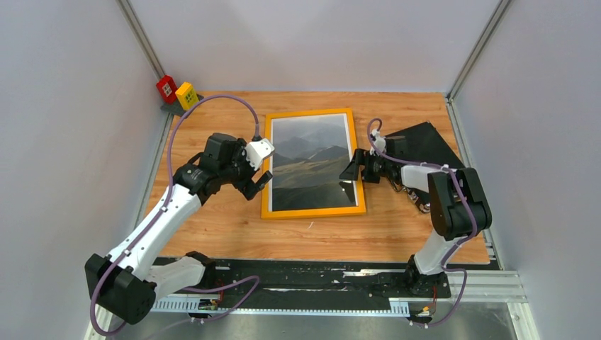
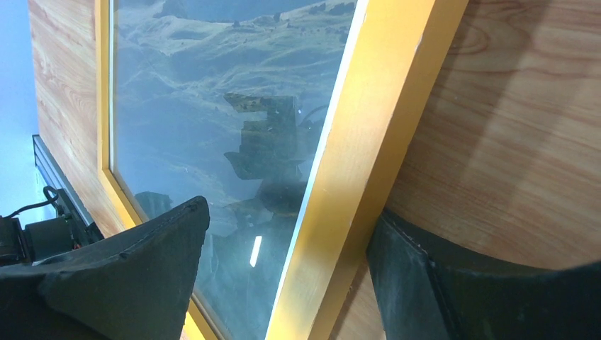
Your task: Put the photo into the frame
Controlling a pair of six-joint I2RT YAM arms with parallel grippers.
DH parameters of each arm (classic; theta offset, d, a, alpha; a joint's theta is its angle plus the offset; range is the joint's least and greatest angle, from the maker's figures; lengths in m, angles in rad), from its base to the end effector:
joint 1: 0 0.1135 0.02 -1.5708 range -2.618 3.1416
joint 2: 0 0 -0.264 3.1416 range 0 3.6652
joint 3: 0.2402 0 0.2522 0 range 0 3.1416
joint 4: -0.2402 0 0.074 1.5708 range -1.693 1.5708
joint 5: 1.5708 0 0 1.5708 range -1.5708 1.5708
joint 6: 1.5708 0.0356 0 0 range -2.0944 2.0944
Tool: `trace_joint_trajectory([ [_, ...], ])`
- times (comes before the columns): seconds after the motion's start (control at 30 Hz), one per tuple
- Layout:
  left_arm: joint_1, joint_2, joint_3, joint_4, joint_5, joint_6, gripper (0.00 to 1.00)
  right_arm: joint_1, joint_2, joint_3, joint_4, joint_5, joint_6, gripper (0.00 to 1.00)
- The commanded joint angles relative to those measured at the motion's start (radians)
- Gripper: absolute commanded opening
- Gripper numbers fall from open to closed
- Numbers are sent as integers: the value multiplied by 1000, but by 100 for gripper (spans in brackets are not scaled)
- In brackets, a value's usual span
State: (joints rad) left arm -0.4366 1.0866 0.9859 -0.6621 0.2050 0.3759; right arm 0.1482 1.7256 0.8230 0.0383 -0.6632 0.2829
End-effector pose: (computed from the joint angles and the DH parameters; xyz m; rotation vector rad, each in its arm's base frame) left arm 0.2013 -0.1019 0.3070 1.0135 2.0971 -0.2694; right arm 0.3190 0.0698 0.1416 -0.1431 2.4253 1.0007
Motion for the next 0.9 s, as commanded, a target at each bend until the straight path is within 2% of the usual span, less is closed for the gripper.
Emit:
trace_joint_trajectory([
  [0.0,4,-28,0,9,18,12,100,-10,-44,-13,-34,19,-29,82],
  [0.43,4,-13,3,10,17,12,100,-30,-52,-20,-34,22,-17,82],
  [0.63,4,-21,-4,12,11,12,100,-36,-92,-6,-82,72,-24,84],
  [0.87,4,-34,-4,12,12,12,100,-38,-148,9,-113,131,-60,97],
])
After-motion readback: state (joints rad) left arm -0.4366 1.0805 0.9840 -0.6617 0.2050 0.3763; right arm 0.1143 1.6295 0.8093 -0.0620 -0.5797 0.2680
